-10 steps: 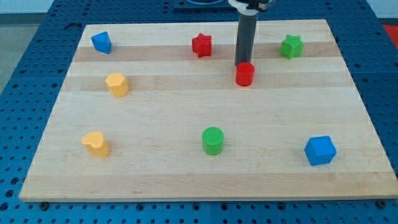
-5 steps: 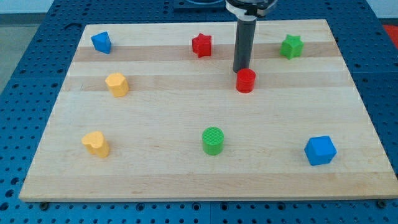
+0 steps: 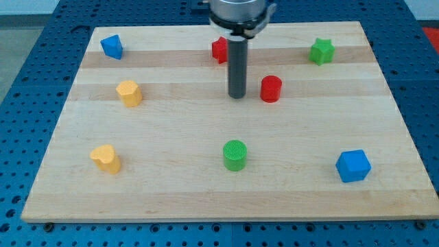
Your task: Slide red circle to the center right
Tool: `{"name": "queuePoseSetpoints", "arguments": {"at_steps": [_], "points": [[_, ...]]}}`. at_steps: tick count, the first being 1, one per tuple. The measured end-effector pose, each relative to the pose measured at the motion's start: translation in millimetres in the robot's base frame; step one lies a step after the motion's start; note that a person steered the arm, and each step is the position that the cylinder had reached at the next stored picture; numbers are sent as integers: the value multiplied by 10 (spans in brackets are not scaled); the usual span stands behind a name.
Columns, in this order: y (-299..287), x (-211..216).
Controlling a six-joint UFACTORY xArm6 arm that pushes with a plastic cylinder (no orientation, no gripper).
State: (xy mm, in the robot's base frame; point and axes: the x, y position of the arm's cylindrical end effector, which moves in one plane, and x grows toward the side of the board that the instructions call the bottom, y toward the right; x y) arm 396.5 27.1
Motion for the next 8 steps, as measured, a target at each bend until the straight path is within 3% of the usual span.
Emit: {"name": "queuePoseSetpoints", "arguments": {"at_steps": [4, 5, 6, 8], "points": [[1339, -17], [1467, -17], [1215, -54], [1260, -597]]}}
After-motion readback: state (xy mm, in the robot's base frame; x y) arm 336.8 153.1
